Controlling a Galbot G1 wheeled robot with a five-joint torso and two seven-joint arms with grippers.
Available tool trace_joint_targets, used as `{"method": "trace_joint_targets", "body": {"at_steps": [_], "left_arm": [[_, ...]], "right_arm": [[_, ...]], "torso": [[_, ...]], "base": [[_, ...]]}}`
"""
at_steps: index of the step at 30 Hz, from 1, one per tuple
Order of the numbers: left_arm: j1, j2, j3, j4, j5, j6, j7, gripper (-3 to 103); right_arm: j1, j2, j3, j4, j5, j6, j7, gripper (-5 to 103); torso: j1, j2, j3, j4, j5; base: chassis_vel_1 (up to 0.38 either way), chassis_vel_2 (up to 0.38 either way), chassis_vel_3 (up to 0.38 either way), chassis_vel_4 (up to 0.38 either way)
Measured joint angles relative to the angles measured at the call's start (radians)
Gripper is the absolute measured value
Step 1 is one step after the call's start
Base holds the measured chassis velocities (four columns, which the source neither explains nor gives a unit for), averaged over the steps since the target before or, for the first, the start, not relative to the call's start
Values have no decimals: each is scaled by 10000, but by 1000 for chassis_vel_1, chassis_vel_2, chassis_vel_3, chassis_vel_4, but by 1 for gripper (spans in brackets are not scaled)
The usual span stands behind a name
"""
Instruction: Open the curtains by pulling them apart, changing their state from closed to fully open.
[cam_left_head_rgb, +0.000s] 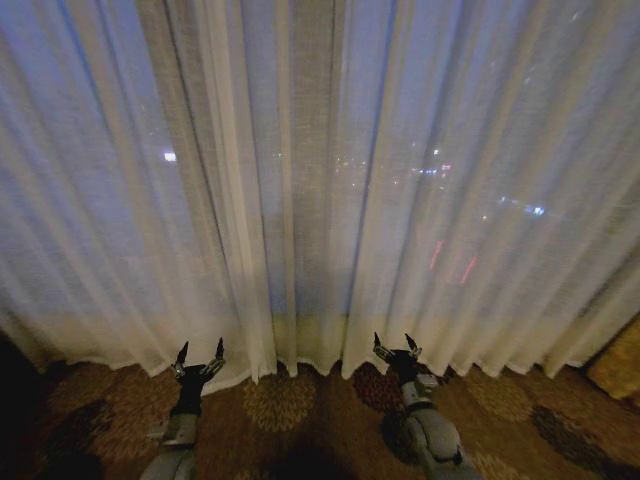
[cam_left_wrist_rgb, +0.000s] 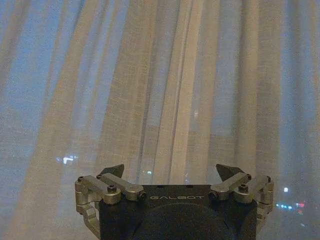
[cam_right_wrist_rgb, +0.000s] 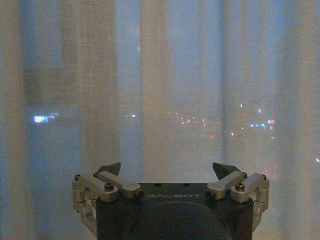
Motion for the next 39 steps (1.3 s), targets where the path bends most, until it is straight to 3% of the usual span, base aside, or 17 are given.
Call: {"method": "trace_joint_targets", "body": {"at_steps": [9, 24, 39], "left_arm": [[-3, 0, -1, 0, 0, 0, 0, 100], [4, 0, -1, 0, 0, 0, 0, 100], [-4, 0, -1, 0, 0, 0, 0, 100]], "right_arm": [[90, 51, -64, -59, 28, 235, -105, 100], [331, 208, -181, -463, -78, 327, -140, 100], [687, 110, -222, -790, -491, 706, 60, 100]], "torso": [[15, -6, 6, 0, -2], [-10, 6, 0, 3, -1], [17, -8, 7, 0, -2]], "base": [[-227, 264, 238, -241], [-22, 16, 6, -10], [-127, 135, 127, -139]]}}
